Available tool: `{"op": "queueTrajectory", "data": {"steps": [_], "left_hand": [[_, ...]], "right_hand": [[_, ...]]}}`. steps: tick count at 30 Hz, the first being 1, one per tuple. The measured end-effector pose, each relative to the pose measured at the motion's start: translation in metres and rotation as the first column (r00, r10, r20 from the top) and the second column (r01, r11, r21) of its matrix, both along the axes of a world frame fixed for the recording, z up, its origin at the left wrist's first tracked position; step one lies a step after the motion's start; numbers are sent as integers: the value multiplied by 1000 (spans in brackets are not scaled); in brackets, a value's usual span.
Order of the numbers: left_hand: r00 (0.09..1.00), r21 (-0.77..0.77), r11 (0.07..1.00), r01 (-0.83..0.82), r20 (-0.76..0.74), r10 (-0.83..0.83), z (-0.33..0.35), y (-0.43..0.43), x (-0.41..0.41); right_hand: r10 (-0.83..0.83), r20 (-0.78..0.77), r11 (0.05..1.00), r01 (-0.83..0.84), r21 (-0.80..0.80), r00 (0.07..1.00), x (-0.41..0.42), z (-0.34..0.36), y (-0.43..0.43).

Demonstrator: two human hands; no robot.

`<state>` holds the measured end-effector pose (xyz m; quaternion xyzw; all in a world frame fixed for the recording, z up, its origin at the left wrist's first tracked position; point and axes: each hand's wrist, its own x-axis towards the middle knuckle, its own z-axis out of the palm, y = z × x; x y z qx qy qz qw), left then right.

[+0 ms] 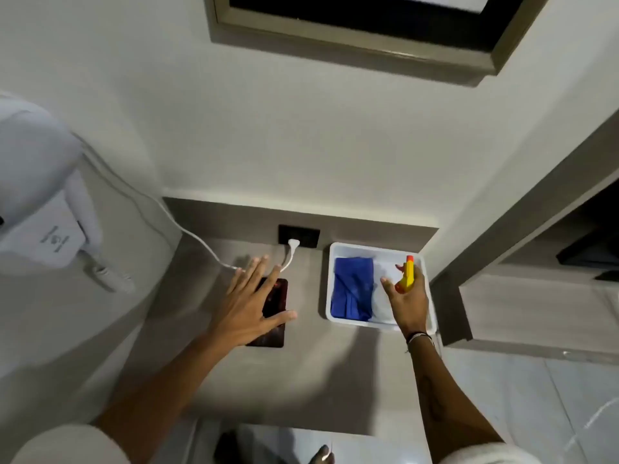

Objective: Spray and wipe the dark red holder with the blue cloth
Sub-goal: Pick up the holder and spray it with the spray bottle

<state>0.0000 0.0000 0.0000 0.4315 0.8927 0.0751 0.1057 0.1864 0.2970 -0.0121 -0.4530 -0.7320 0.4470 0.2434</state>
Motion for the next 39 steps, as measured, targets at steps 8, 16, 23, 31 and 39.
{"op": "queueTrajectory", "data": {"steps": [8,16,23,31,39], "left_hand": [[998,36,998,45,-47,-43,-6,-2,3],[997,85,995,56,-63,-50,-10,-2,1],[997,211,978,-11,71,-4,1,2,2],[925,446,875,-187,381,3,-7,-24,-10],[853,445,864,-237,521,-35,-8,-55,-29]], "right_hand": [[-104,-110,994,100,-41,988,-19,-26,-4],[-115,-116,993,111,-38,987,-24,-33,11],[-196,-206,981,190,-50,959,-15,-25,10],[-218,-501,928,19,-372,837,-4,16,-33],[477,-275,785,-545,-294,835,-3,18,-128]]}}
